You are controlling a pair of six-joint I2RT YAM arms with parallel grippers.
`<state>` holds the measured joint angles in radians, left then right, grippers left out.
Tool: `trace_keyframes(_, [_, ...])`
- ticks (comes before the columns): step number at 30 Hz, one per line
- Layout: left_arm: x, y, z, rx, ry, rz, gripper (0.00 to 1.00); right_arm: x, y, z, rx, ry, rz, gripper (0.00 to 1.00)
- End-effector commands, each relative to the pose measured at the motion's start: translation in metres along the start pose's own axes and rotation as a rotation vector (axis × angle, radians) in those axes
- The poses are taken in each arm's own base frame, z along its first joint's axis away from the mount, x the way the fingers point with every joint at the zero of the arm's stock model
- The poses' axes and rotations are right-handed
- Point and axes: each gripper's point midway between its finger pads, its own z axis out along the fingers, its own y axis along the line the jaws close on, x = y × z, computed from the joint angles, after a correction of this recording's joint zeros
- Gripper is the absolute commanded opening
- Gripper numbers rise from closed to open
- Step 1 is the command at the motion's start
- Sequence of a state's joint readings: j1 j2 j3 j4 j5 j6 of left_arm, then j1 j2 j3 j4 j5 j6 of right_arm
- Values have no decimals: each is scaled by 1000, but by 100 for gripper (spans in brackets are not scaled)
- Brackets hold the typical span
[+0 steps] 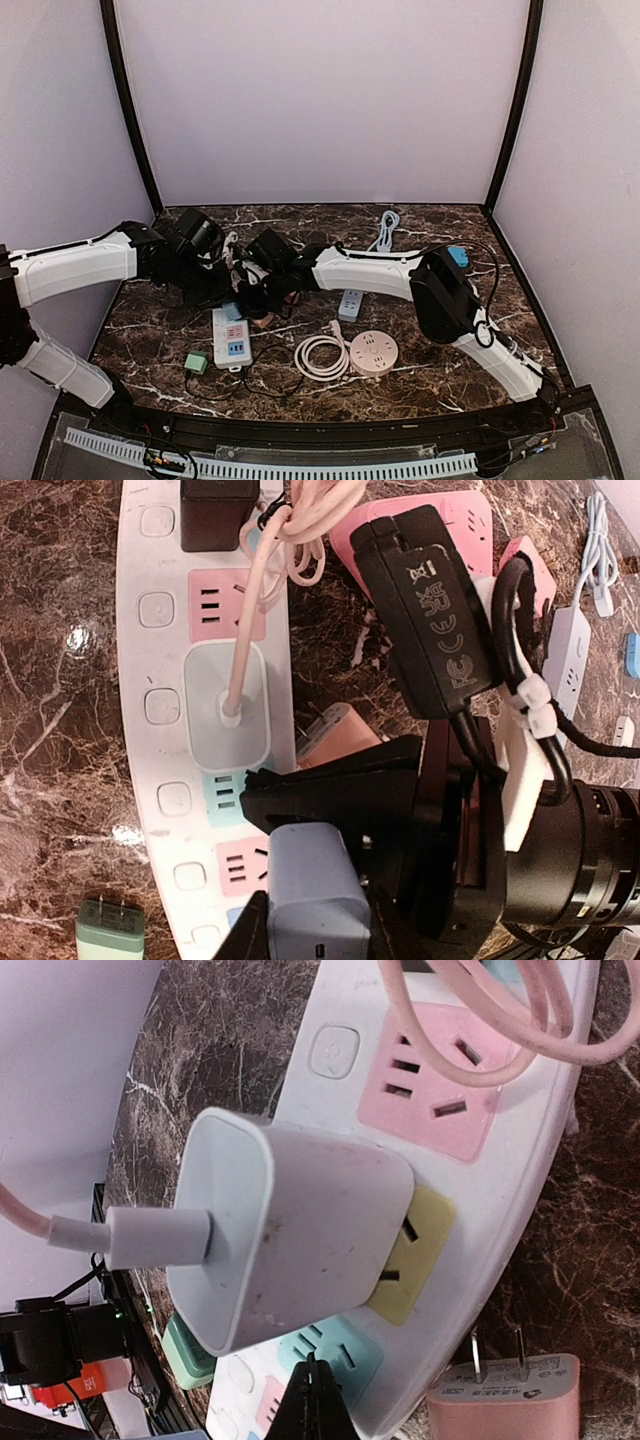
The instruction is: Pull the plug off the socket
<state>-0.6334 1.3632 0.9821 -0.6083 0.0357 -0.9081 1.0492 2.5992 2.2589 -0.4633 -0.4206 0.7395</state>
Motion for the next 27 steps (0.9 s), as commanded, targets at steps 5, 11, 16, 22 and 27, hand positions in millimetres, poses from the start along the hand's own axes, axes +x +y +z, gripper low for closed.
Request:
trace_keyframes(5, [-16, 24, -28, -114, -101, 22, 0, 13, -19, 1, 45, 32, 6, 0])
trace_keyframes(11, [-45, 59, -63, -123, -204, -51, 0, -7, 20, -29, -53, -30, -123, 0])
trace_keyframes(16, [-79, 78, -77, -77, -290, -118, 1, -24, 50, -69, -66, -121, -226, 0])
trace_keyframes(22, [-125, 80, -65, 61, -330, -185, 3, -32, 73, -124, -56, -234, -306, 6])
trace_keyframes(27, [-164, 81, -47, 196, -353, -245, 3, -31, 71, -164, -9, -312, -332, 12])
